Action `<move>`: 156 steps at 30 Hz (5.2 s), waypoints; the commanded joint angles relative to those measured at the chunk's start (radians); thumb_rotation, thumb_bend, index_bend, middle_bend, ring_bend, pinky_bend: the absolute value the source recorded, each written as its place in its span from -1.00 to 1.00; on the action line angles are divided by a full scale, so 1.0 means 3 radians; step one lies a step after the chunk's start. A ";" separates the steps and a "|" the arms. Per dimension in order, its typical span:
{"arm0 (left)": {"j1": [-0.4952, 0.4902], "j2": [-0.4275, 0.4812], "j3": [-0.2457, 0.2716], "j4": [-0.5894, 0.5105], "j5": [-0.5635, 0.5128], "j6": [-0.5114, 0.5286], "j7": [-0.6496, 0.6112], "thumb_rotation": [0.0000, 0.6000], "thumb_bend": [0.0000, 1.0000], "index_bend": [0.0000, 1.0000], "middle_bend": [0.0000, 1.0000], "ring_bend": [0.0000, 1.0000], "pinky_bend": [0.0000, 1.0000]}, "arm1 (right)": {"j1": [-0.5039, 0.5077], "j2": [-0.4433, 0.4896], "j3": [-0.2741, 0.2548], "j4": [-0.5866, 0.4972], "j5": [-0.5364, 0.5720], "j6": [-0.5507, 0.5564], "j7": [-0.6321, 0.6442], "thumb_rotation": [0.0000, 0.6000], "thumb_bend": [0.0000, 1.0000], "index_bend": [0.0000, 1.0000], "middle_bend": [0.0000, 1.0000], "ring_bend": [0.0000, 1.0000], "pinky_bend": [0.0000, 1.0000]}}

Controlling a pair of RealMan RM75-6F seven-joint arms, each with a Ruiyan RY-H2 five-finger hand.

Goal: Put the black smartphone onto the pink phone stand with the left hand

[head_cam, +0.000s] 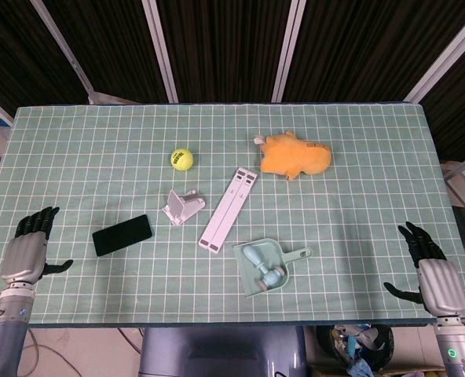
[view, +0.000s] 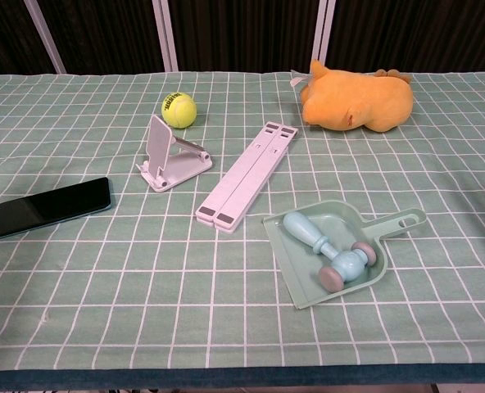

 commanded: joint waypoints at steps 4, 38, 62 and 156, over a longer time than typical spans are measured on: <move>-0.0441 -0.0302 -0.0332 -0.0103 -0.1038 -0.0097 0.0671 1.00 -0.76 -1.00 -0.84 -1.00 -1.00 | 0.0004 0.0002 0.0001 -0.0008 0.0011 -0.0014 0.0013 1.00 -0.82 -1.00 -1.00 -1.00 -0.63; -0.1587 -0.1175 -0.0611 0.0595 -0.2909 0.0242 0.1823 1.00 -0.70 -0.92 -0.79 -1.00 -1.00 | 0.0020 0.0040 0.0009 -0.0046 0.0056 -0.0082 0.0151 1.00 -0.77 -1.00 -1.00 -1.00 -0.63; -0.1722 -0.1379 -0.0582 0.0890 -0.3004 0.0135 0.1865 1.00 -0.61 -0.77 -0.62 -1.00 -1.00 | 0.0020 0.0043 0.0014 -0.0059 0.0074 -0.0088 0.0168 1.00 -0.76 -1.00 -1.00 -1.00 -0.63; -0.1741 -0.1381 -0.0593 0.0843 -0.2969 0.0141 0.1717 1.00 -0.34 -0.07 0.08 -0.84 -1.00 | 0.0013 0.0058 0.0001 -0.0105 0.0070 -0.0099 0.0200 1.00 -0.55 -1.00 -1.00 -1.00 -0.63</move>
